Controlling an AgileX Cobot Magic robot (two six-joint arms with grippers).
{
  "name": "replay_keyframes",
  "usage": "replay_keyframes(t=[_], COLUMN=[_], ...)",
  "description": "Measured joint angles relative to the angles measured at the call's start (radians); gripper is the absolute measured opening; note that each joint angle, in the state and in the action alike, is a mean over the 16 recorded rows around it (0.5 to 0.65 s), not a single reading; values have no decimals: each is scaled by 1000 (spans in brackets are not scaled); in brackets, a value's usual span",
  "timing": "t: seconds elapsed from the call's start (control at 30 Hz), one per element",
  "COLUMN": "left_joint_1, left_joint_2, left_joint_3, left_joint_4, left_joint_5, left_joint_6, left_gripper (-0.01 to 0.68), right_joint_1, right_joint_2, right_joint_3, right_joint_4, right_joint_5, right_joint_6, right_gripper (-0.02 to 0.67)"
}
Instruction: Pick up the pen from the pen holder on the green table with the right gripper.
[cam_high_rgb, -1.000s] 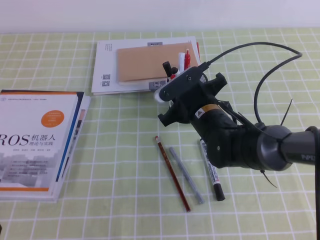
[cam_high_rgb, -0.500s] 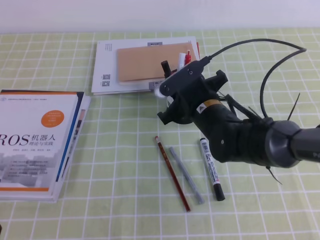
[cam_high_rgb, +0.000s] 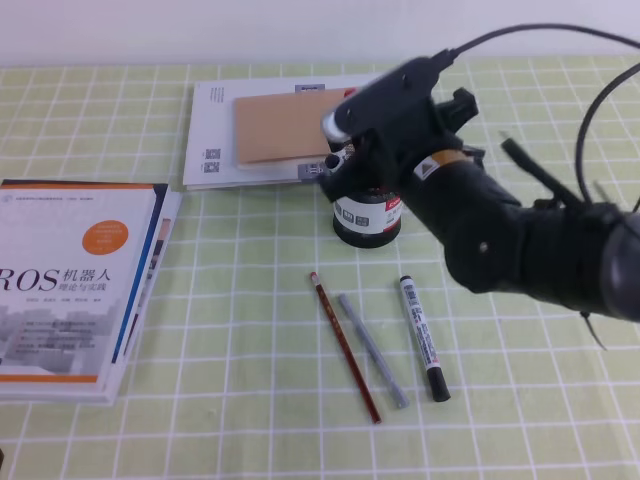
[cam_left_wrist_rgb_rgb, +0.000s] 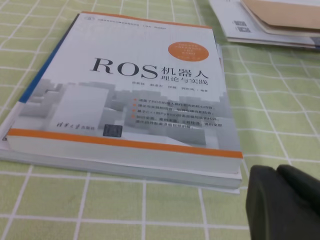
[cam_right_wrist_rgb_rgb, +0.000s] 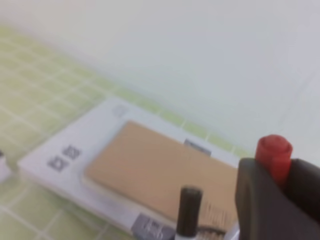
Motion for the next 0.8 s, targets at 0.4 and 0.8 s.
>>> replay_keyframes(t=[0.4,0.8], left_joint_1=[0,0], left_joint_2=[0,0], left_joint_3=[0,0], left_joint_4=[0,0], left_joint_5=[0,0], left_joint_6=[0,0], left_gripper=[-8,-8], right_joint_1=[-4,-69], right_joint_2=[-259,-441], right_joint_3=[0,-1], right_joint_4=[111,82], right_joint_5=[235,739], right_joint_6=[-70,121], right_gripper=[50,50])
